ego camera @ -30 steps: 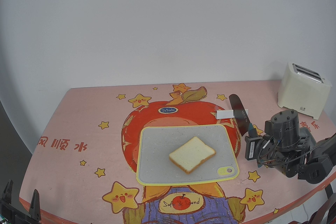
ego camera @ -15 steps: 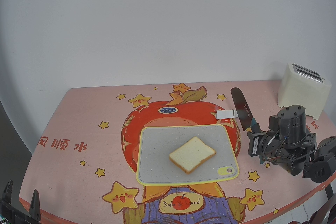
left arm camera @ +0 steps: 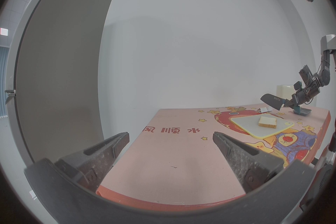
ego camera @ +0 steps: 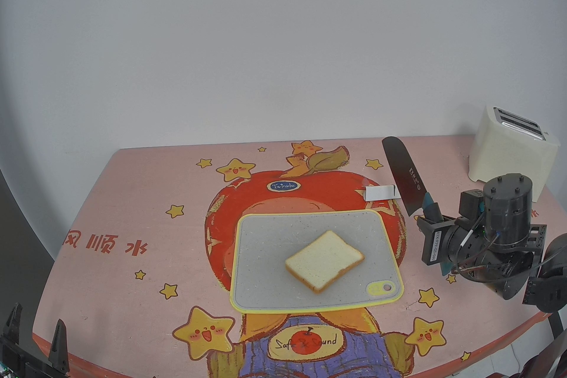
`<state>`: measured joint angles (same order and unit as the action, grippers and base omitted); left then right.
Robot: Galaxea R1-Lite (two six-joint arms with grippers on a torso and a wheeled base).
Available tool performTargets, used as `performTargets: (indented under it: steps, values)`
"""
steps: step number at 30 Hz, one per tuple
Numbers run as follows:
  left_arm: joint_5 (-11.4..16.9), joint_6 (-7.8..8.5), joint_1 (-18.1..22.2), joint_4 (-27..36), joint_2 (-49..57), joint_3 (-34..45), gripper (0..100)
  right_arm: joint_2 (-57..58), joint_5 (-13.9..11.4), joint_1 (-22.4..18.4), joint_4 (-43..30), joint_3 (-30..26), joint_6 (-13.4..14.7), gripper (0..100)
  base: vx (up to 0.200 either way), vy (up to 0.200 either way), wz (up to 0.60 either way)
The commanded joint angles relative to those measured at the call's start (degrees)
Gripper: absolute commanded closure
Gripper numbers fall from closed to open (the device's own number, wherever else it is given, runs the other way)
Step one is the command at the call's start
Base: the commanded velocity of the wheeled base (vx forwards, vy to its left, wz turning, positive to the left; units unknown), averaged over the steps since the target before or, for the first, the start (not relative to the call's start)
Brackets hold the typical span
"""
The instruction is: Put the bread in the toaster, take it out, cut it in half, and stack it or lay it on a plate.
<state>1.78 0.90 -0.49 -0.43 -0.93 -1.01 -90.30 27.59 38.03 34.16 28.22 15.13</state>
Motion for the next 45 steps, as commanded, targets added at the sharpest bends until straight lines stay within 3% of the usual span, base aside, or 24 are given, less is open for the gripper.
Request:
performTargets:
  steps: [1,13,19,29,38,41,45]
  values:
    - [0.0,-0.02,0.0,0.0,0.9,1.0,0,2.4,-0.1,2.2,-0.1,-0.1,-0.4,100,0.000,0.000,0.00]
    - [0.0,-0.02,0.0,0.0,0.9,1.0,0,1.9,-0.1,6.6,0.4,-0.5,-0.9,100,0.000,0.000,0.00]
    - [0.0,-0.02,0.0,0.0,0.9,1.0,0,1.9,-3.9,9.1,0.5,-1.6,-1.0,100,0.000,0.000,0.00]
    - [0.0,-0.02,0.0,0.1,0.9,1.0,0,3.1,-6.7,9.9,0.4,-2.5,-1.0,100,0.000,0.000,0.00]
    - [0.0,-0.02,0.0,0.0,0.9,1.0,0,6.4,-12.1,11.0,-0.2,-4.7,-1.3,100,0.000,0.000,0.00]
    - [0.0,-0.02,0.0,0.0,0.9,1.0,0,6.4,-13.7,10.9,-0.2,-6.2,-3.3,100,0.000,0.000,0.00]
    - [0.0,-0.02,0.0,0.0,0.9,1.0,0,6.4,-13.9,10.8,0.2,-7.6,-5.0,100,0.000,0.000,0.00]
